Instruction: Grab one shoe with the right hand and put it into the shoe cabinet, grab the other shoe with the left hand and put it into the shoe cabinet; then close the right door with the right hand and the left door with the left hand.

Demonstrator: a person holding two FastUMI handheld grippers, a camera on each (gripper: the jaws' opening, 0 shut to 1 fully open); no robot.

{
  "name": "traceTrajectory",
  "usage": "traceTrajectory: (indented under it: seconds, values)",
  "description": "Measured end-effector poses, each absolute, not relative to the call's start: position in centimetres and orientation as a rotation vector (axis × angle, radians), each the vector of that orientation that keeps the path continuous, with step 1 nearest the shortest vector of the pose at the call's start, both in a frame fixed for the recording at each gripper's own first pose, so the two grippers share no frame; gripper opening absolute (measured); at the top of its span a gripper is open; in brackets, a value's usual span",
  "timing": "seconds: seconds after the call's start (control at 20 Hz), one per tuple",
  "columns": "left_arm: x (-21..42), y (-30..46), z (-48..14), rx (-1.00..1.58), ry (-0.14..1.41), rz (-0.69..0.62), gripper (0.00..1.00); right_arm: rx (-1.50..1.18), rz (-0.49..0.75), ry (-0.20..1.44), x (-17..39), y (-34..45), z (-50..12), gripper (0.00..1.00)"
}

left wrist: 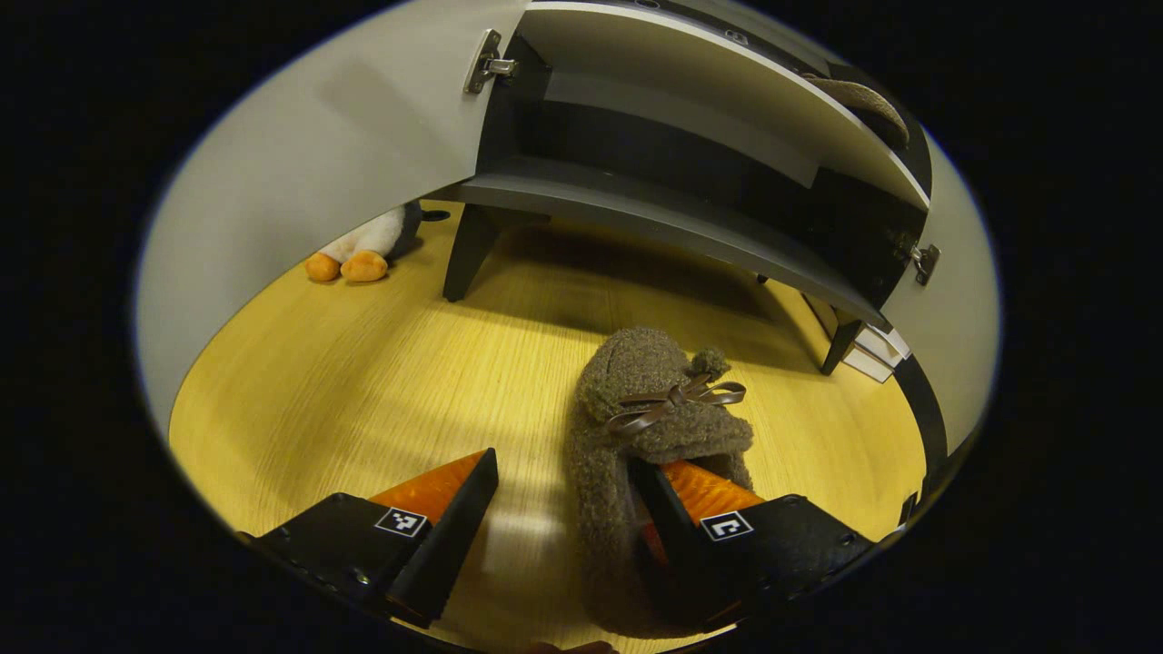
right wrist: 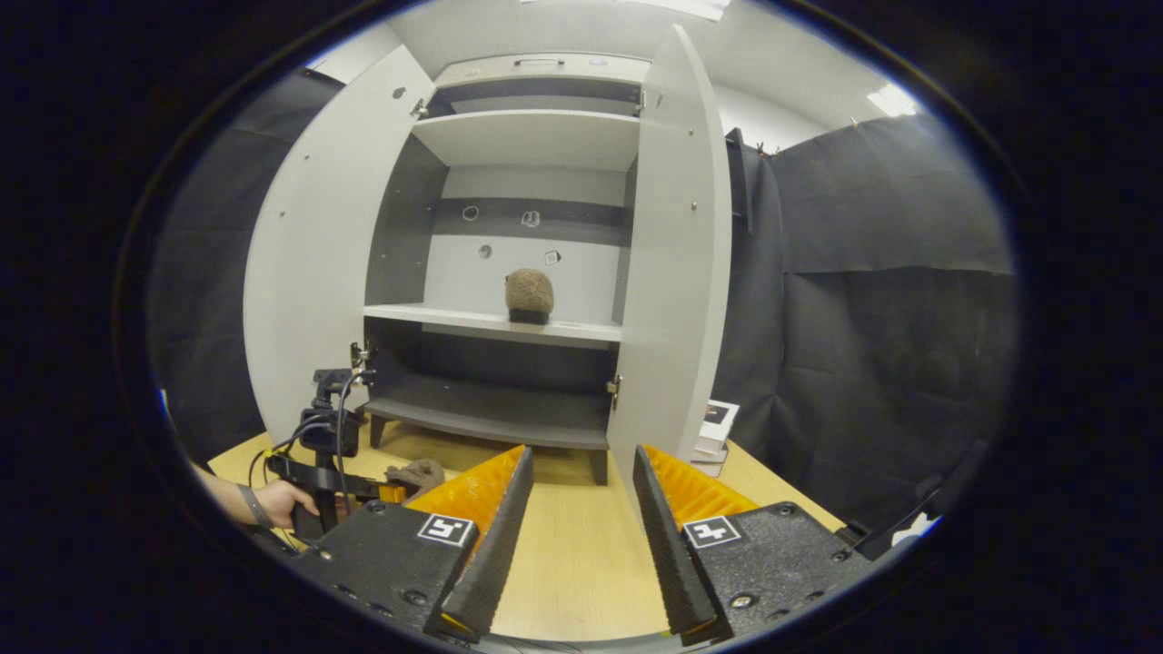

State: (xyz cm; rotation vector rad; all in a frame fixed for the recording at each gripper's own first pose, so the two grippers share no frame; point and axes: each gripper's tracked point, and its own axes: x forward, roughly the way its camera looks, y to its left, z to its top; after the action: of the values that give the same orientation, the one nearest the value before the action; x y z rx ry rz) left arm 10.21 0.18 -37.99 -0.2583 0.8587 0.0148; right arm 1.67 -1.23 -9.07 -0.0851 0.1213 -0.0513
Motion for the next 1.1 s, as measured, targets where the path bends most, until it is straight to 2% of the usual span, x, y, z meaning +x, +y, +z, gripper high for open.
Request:
traceTrajectory:
  seconds: [0.15, 0.2, 0.25, 0.35, 0.4, 0.45, 0.5, 0.55, 0.8, 1.0, 1.05, 1.1]
  values:
    - [10.6, 0.2, -37.8, -0.260, 0.832, 0.032, 0.82, -0.091, -0.043, 0.131, 2.1, -0.8, -9.4, 0.70]
    - [10.7, -0.1, -37.9, -0.274, 0.826, 0.028, 0.89, -0.091, -0.039, 0.136, 2.2, -0.7, -9.5, 0.70]
    - [10.8, -0.8, -37.7, -0.302, 0.816, 0.017, 0.71, -0.087, -0.036, 0.136, 2.2, -0.6, -9.4, 0.70]
    - [11.1, 0.2, -37.5, -0.232, 0.790, 0.087, 0.29, -0.085, -0.030, 0.132, 2.3, -0.3, -9.3, 0.70]
    - [11.0, 0.0, -37.4, -0.206, 0.782, 0.077, 0.08, -0.086, -0.027, 0.131, 2.4, -0.2, -9.3, 0.70]
    - [10.9, -0.5, -36.8, -0.196, 0.776, 0.058, 0.04, -0.086, -0.024, 0.131, 2.4, -0.2, -9.3, 0.70]
    - [10.8, -1.1, -36.0, -0.204, 0.761, 0.036, 0.11, -0.087, -0.022, 0.131, 2.4, -0.1, -9.3, 0.70]
    - [10.2, -1.7, -34.4, -0.200, 0.733, 0.020, 0.01, -0.087, -0.020, 0.130, 2.4, -0.2, -9.4, 0.70]
    - [9.3, -2.4, -21.2, -0.124, 0.482, -0.026, 0.01, -0.073, -0.004, 0.132, 2.8, 0.4, -9.6, 0.70]
    - [13.2, -1.7, -12.2, -0.204, 0.338, -0.076, 0.00, -0.062, 0.022, 0.119, 2.8, 1.2, -9.3, 0.70]
    - [14.9, -1.1, -10.1, -0.205, 0.297, -0.068, 0.00, -0.060, 0.022, 0.113, 2.7, 1.1, -9.1, 0.74]
    - [16.7, -0.3, -8.3, -0.182, 0.262, -0.047, 0.01, -0.059, 0.020, 0.106, 2.4, 1.0, -9.0, 0.70]
